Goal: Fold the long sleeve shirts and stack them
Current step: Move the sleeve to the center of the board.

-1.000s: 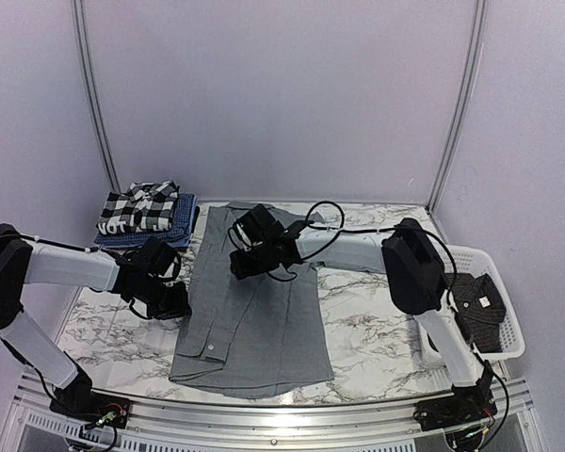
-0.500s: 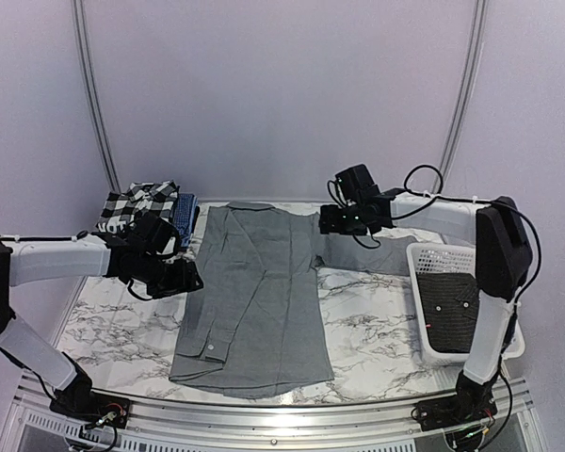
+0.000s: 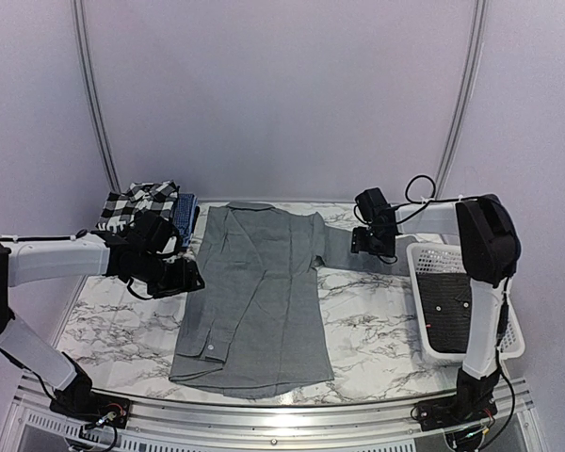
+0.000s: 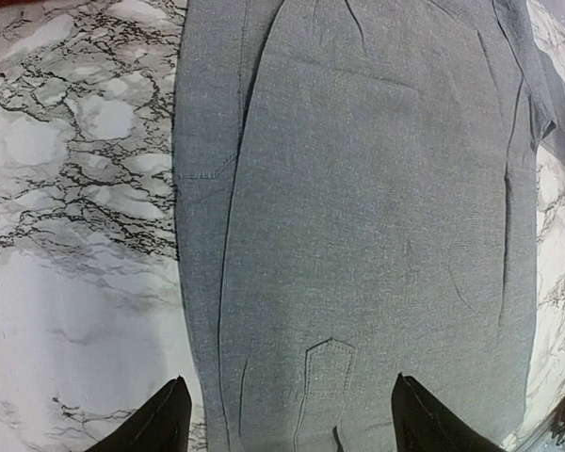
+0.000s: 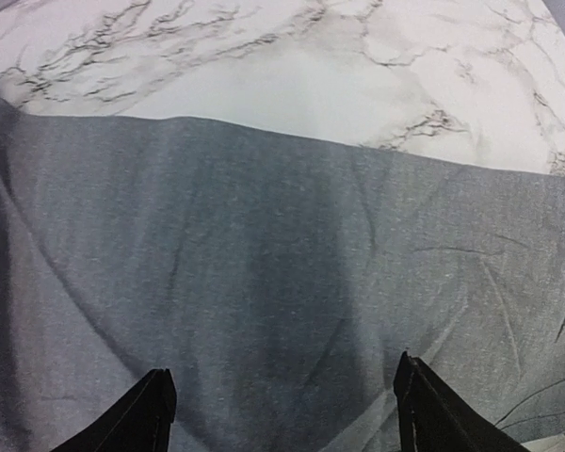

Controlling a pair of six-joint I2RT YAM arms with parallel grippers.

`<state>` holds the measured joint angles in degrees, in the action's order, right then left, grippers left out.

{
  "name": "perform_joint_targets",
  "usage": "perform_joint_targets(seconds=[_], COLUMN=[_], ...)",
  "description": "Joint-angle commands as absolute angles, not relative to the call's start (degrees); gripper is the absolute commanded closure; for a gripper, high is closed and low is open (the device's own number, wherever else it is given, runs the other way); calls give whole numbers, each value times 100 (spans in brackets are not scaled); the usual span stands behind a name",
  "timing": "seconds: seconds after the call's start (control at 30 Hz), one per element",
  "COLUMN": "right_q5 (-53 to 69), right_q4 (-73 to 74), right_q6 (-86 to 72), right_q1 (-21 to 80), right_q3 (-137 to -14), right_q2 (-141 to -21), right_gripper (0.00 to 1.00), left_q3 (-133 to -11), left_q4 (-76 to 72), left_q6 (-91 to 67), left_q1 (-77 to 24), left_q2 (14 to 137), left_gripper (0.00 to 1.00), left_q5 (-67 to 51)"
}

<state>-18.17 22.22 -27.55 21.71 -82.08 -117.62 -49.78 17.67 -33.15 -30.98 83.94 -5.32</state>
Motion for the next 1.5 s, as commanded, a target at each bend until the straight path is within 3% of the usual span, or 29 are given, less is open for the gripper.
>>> perform_joint_targets(seconds=[0.0, 0.17, 0.33, 0.4, 0.57, 0.83, 0.93, 1.13, 1.23, 1.47], right_q5=[-2415, -1880, -838, -695, -800, -764, -685, -840, -1117, -2002], right_q4=[2586, 2534, 2100, 2022, 2183, 2199, 2187, 2299, 2366, 2767], right_q6=[-2965, -3043, -3232, -3251, -3153, -2614, -2531, -2371, -2302, -2542], right_q1=[1963, 1949, 1984, 2017, 2152, 2714, 2914, 2964, 2941, 2598], right_q3=[-8458, -8556, -8427, -8439, -8750, -9482, -9685, -9609, -9436, -8972], right_q2=[-11865, -12160, -12353, -12418, -12605, -12677, -12715, -12486, -12122, -11395], right_gripper=[23, 23, 31, 39, 70, 88, 87, 53, 42, 39], left_q3=[-5030, -5025, -5032, -5015, -4968, -5007, -5052, -5071, -5087, -5090], left_q4=[1934, 1912, 1915, 1908, 1907, 1902, 1899, 1898, 1891, 1881], left_q6=[-3243, -3260, -3261, -3259, -3286, -3322, -3322, -3322, -3318, -3331], left_q1=[-3111, -3111, -3111, -3111, -3105, -3106, -3108, -3111, -3111, -3111], left_q2=[8247, 8304, 8271, 8243, 8193, 8249, 8287, 8305, 8329, 8324], left_gripper=[25, 25, 25, 25, 25, 25, 25, 25, 25, 25], left_q5=[-582, -589, -589, -591, -589, -589, -606, -624, -628, -637])
